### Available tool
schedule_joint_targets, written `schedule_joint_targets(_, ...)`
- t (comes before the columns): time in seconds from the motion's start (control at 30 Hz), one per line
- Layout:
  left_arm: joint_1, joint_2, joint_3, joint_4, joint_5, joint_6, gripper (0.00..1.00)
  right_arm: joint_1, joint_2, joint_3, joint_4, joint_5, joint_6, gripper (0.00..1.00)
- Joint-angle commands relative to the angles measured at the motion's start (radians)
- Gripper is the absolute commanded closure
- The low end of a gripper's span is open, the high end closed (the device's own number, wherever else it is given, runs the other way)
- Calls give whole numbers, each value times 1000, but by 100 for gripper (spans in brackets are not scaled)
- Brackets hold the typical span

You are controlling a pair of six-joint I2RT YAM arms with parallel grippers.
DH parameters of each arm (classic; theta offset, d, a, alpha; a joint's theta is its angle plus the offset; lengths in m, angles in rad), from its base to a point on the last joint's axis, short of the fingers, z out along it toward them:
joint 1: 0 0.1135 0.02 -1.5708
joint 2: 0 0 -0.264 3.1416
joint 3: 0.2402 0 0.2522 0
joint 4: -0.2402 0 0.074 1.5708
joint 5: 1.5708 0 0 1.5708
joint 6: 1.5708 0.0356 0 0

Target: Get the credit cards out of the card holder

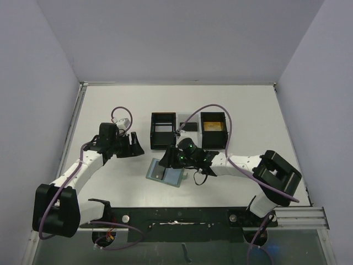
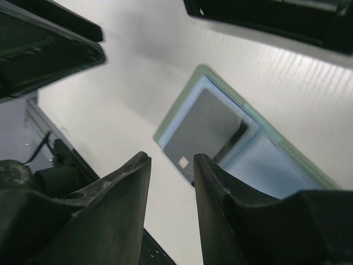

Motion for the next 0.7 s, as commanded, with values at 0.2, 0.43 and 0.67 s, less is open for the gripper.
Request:
schedule_joint_targets(0.2, 11, -74, 31, 22, -52, -12, 39, 45, 116, 81, -65, 1, 16, 65)
schedule_joint_targets(0.43, -2, -51, -6, 79, 94, -101, 42, -20, 163, 67, -127, -37, 51, 66)
schedule_joint_targets(0.67, -132, -76, -151, 294, 146, -301, 46, -42, 170, 44, -150, -76, 49, 65)
